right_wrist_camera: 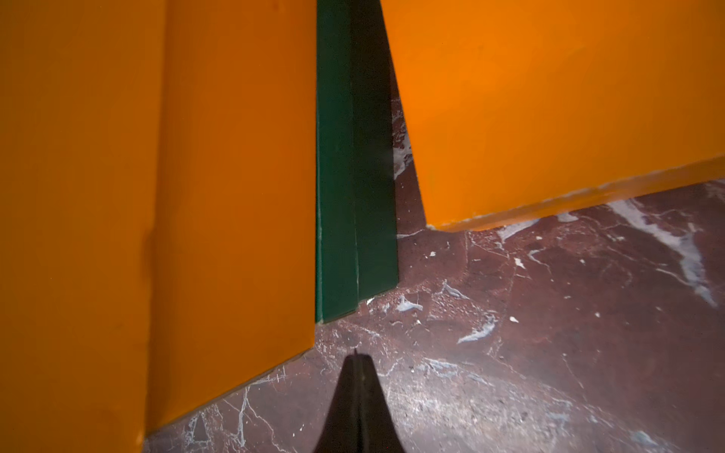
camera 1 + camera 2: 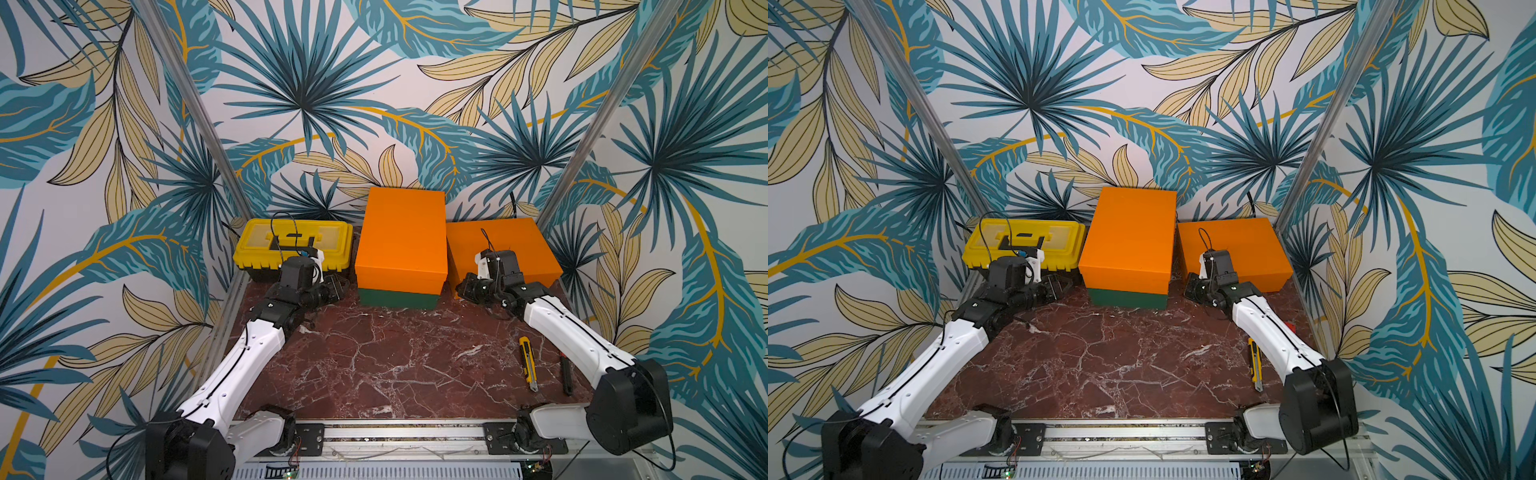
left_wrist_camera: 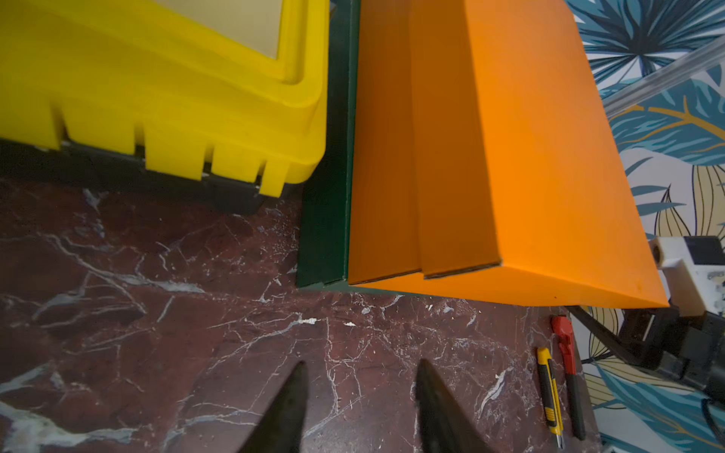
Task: Stack the shoeboxes
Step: Move the shoeboxes to the center of the board.
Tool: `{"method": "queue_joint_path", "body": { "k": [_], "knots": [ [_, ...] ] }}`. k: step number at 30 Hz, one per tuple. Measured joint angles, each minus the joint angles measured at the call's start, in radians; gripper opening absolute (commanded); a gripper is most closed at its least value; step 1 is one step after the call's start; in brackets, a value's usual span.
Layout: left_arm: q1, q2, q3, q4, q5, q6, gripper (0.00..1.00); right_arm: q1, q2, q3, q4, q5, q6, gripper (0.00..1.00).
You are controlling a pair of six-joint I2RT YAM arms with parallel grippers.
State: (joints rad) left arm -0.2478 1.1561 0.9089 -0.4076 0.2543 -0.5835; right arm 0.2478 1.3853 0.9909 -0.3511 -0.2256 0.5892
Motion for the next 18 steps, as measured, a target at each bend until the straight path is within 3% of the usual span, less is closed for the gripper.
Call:
{"method": "queue_joint_path", "body": {
  "k": [5, 18],
  "knots": [
    [0.000, 0.074, -0.016, 0.012, 0.000, -0.005, 0.16, 0.000, 0.064, -0.023, 0.085, -0.011, 0.005, 0.00],
    [0.001, 0.304, -0.013, 0.125, 0.004, -0.010, 0.13, 0.000, 0.215, -0.013, 0.266, -0.054, 0.014, 0.00]
  ]
}}
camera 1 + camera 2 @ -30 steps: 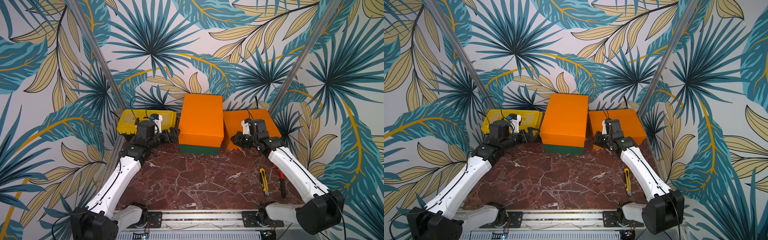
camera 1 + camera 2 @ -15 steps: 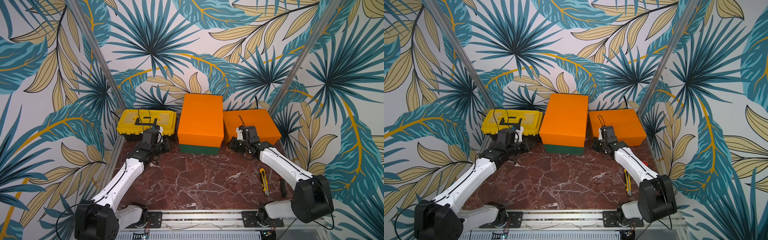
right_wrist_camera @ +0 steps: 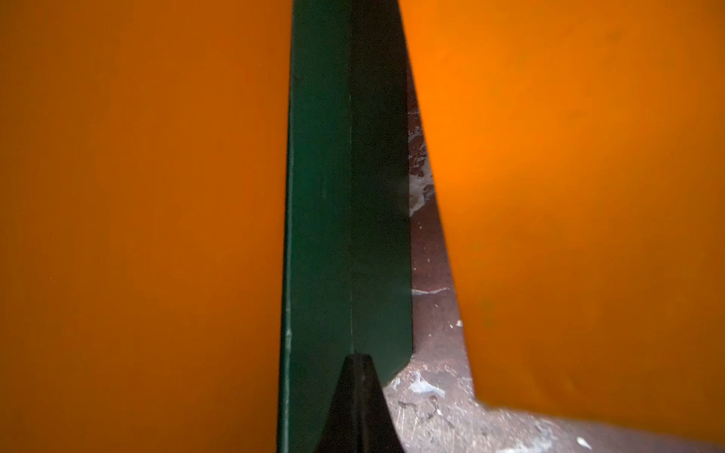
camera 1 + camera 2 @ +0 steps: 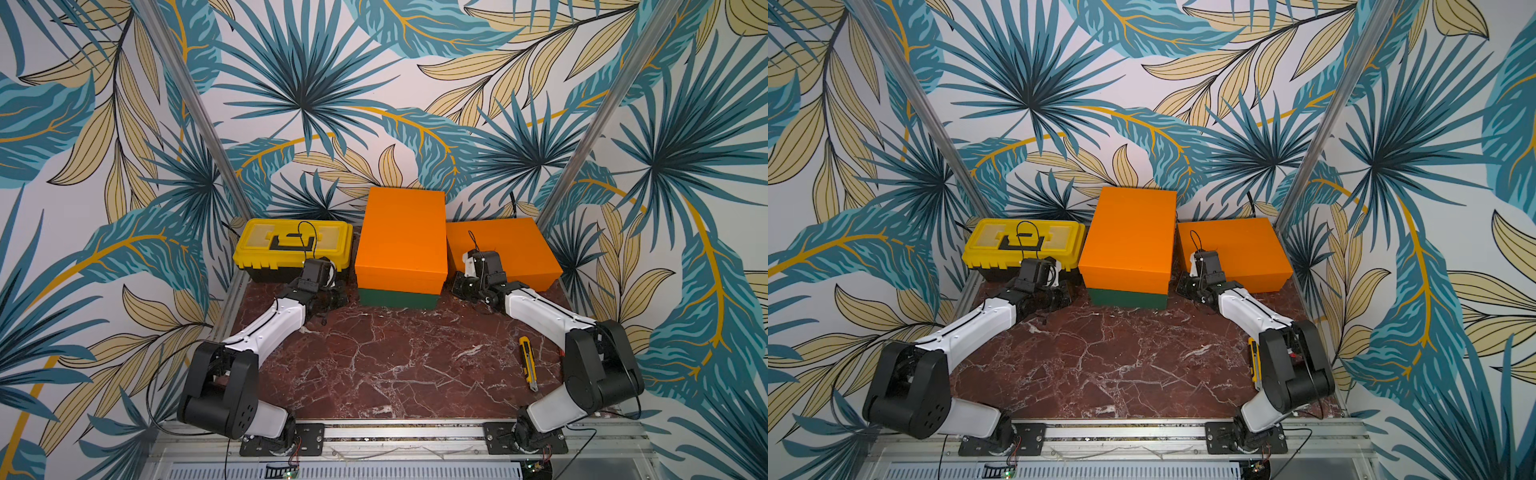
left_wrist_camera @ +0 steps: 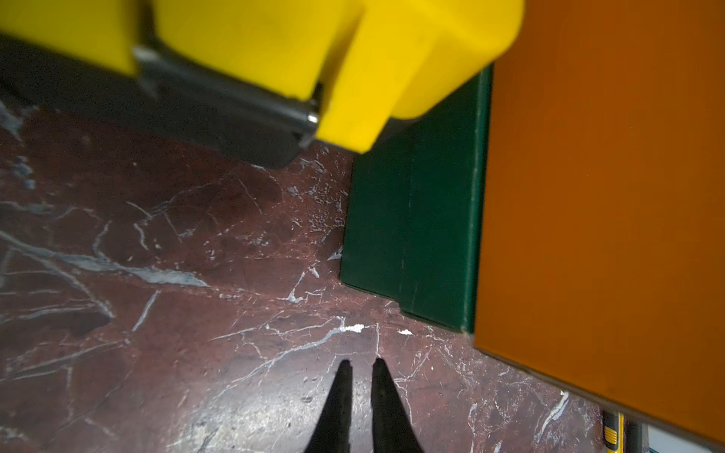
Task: Stack the shoeboxes
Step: Move the shoeboxes to the center of the board.
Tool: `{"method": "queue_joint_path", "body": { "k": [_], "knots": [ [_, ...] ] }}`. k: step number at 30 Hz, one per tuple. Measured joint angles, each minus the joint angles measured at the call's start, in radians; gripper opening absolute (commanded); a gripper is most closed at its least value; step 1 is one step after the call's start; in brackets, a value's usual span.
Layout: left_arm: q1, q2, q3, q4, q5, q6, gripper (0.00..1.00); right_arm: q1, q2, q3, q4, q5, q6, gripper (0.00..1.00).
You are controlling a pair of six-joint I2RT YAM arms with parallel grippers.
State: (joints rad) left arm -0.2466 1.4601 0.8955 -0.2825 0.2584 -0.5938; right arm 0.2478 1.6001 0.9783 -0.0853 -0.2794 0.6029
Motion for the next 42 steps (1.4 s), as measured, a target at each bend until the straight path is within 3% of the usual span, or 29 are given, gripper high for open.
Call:
{"method": "queue_joint_path", "body": {
  "k": [12, 30, 42],
  "knots": [
    [0.000, 0.063, 0.035, 0.104, 0.043, -0.021, 0.14, -0.001, 0.111, 0.015, 0.111, -0.073, 0.045, 0.00],
    [-0.072, 0.126, 0.059, 0.139, 0.000, -0.047, 0.14, -0.023, 0.104, -0.029, 0.164, -0.052, 0.059, 0.00],
    [-0.120, -0.047, -0.097, 0.145, 0.004, -0.082, 0.15, -0.018, -0.048, -0.216, 0.183, -0.064, 0.071, 0.00]
  ]
}}
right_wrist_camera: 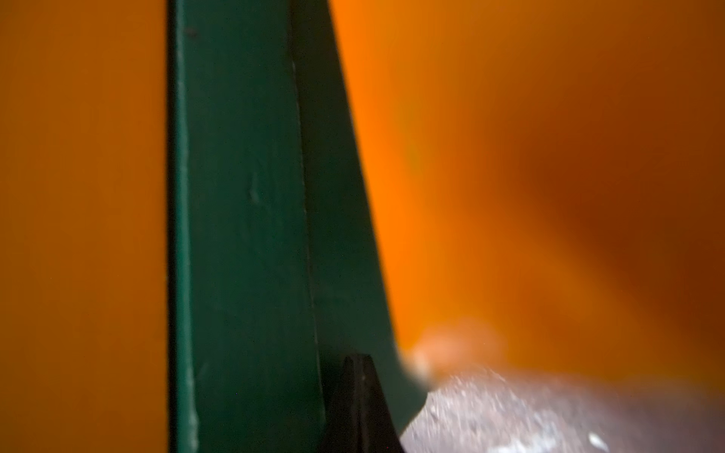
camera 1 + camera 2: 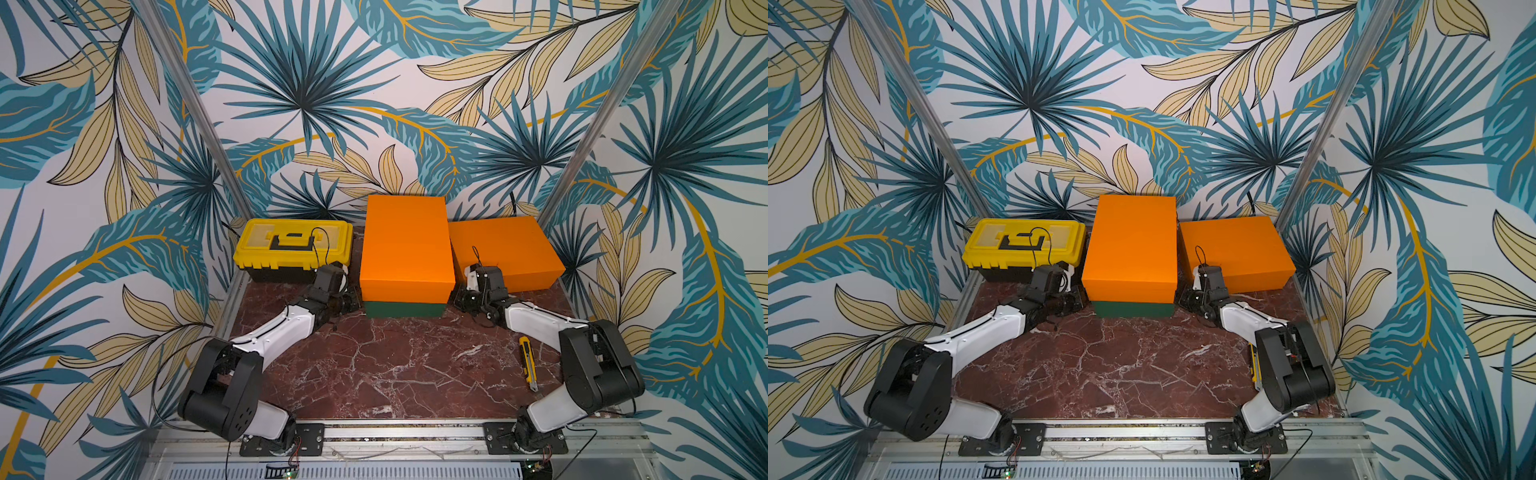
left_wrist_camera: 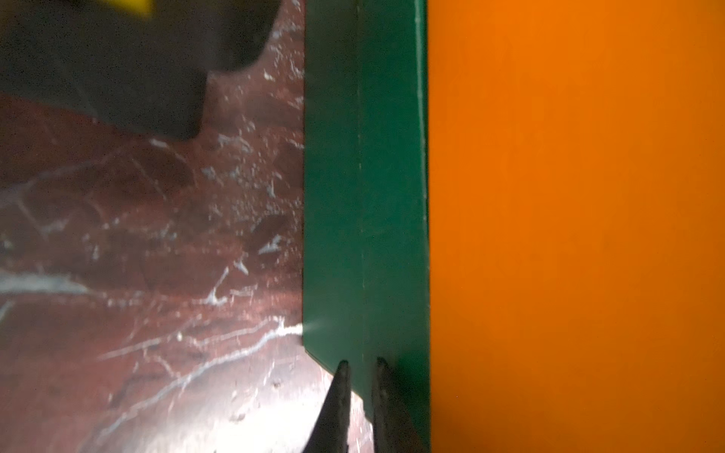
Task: Stack the shoeboxes
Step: Move the shoeboxes to the center of the board.
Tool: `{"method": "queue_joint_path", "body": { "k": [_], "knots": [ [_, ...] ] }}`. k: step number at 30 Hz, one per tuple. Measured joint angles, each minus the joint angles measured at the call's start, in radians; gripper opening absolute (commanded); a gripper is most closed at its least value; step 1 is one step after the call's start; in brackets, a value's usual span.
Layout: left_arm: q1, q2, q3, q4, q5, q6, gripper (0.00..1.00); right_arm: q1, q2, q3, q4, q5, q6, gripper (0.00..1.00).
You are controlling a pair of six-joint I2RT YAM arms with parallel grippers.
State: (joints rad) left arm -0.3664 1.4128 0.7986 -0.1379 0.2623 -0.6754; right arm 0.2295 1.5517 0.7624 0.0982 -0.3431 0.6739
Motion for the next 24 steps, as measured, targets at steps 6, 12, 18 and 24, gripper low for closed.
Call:
{"method": "queue_joint_path", "body": {
  "k": [6, 12, 18, 24],
  "knots": [
    [-0.008, -0.130, -0.094, 0.005, 0.014, -0.021, 0.17, 0.010, -0.113, -0.099, -0.008, -0.015, 0.007, 0.00],
    [-0.011, -0.234, -0.116, -0.079, -0.027, -0.019, 0.18, 0.018, -0.272, -0.131, -0.117, 0.031, -0.024, 0.00],
    [-0.011, -0.317, -0.044, -0.196, -0.095, 0.002, 0.20, 0.018, -0.396, -0.095, -0.230, 0.082, -0.054, 0.00],
    [-0.012, -0.312, 0.050, -0.203, -0.101, 0.005, 0.21, 0.018, -0.413, -0.012, -0.243, 0.039, -0.034, 0.00]
  ]
}}
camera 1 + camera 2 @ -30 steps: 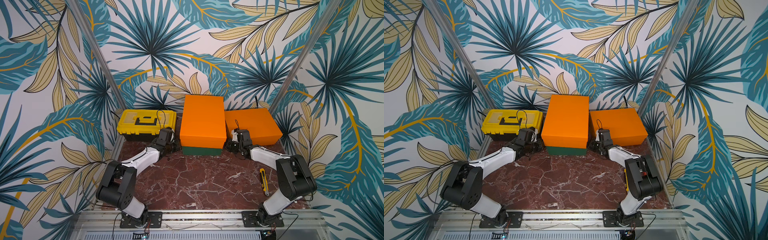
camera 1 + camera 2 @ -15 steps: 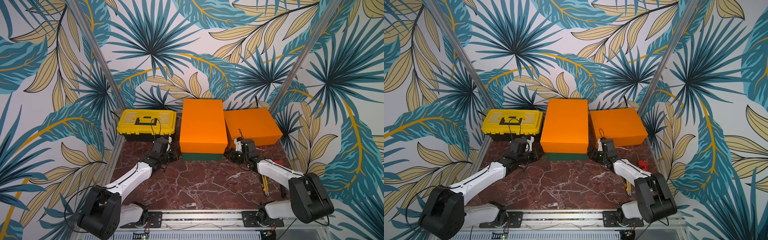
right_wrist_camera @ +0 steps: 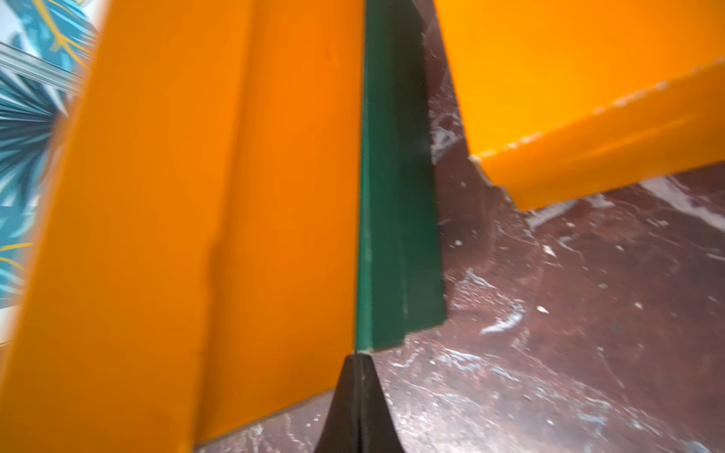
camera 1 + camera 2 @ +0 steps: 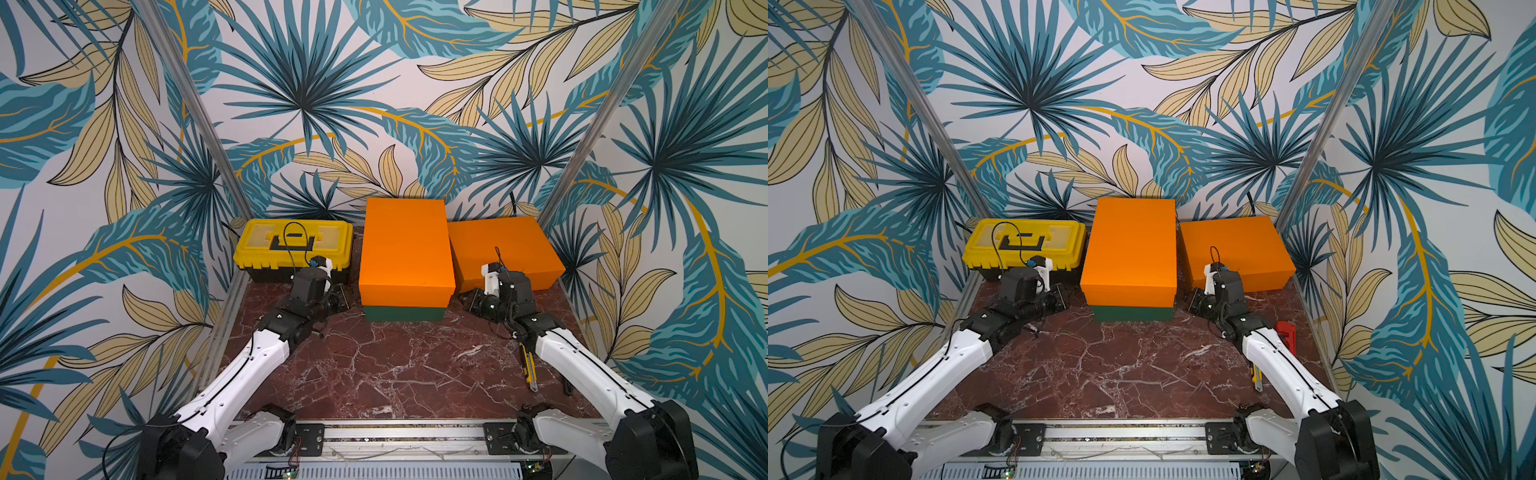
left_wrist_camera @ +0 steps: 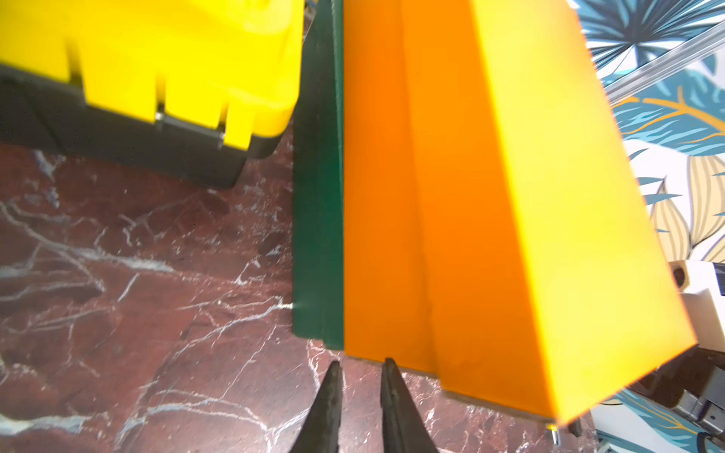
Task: Stack the shoeboxes
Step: Move the shoeboxes to the center of the board, then adjust the shoebox.
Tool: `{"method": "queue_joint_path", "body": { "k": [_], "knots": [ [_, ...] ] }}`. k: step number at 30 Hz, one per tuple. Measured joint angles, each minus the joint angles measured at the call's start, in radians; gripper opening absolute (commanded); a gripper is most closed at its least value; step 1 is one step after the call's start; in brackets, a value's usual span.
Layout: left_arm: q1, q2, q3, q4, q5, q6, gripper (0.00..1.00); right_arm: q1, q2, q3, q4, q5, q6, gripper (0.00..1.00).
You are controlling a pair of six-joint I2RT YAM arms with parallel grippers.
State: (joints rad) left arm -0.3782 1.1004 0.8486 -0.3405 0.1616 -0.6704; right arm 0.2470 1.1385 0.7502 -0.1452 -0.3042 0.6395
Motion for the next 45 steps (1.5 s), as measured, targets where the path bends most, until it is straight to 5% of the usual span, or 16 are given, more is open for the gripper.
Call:
{"method": "queue_joint_path", "body": {
  "k": [23, 45],
  "knots": [
    [-0.006, 0.184, 0.132, 0.014, 0.031, -0.011, 0.21, 0.003, 0.130, 0.115, 0.043, -0.019, 0.053, 0.01],
    [-0.020, 0.126, 0.070, 0.019, 0.045, -0.038, 0.24, 0.002, 0.156, 0.134, 0.042, 0.001, 0.053, 0.01]
  ]
}}
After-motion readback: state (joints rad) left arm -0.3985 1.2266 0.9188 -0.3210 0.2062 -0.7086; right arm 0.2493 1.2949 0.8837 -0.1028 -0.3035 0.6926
